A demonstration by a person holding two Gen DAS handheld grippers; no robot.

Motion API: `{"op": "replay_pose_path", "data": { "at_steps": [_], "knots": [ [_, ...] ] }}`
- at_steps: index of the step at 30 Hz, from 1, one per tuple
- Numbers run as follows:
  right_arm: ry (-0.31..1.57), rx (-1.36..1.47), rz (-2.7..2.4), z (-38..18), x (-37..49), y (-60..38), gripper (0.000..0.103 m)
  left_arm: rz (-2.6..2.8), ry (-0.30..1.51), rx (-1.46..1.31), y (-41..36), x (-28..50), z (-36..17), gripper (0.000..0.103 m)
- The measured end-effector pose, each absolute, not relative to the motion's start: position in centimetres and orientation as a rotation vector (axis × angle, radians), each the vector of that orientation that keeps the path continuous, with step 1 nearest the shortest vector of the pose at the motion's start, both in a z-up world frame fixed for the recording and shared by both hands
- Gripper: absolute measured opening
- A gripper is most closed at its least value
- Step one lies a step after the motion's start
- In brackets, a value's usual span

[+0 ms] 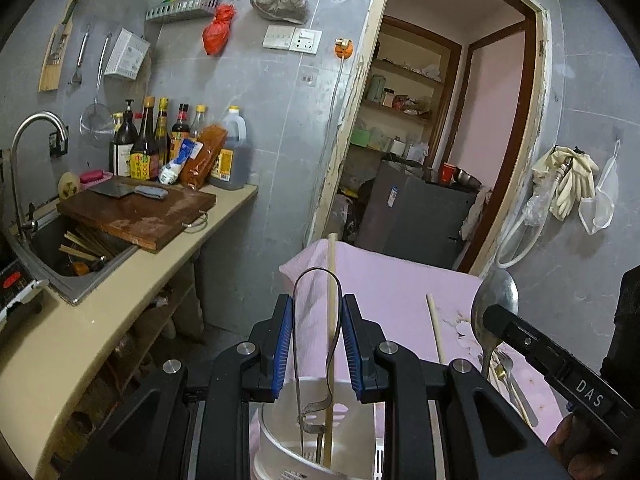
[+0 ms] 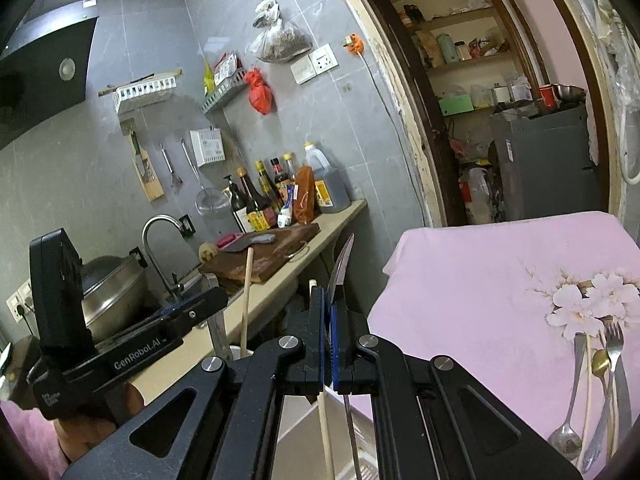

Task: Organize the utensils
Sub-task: 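Carry the wire tool and knife up toward the white caddy, then open both grippers to drop the wire tool and knife into the caddy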

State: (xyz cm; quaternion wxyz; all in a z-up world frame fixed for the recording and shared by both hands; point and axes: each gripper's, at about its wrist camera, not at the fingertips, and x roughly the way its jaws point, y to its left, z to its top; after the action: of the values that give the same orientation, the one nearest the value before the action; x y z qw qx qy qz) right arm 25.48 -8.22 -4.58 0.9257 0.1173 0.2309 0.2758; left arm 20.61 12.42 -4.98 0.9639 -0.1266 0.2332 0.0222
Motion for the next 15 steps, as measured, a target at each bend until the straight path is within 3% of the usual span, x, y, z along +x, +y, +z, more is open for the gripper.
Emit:
{"op": "replay_pose_path", "data": {
  "at_steps": [15],
  "knots": [
    [0.494,0.258,0.547,-4.94,25.09,-8.75,0.003,-0.017,0.537,-0.311,12.85,20.51,-5.58,0.024]
  ]
}}
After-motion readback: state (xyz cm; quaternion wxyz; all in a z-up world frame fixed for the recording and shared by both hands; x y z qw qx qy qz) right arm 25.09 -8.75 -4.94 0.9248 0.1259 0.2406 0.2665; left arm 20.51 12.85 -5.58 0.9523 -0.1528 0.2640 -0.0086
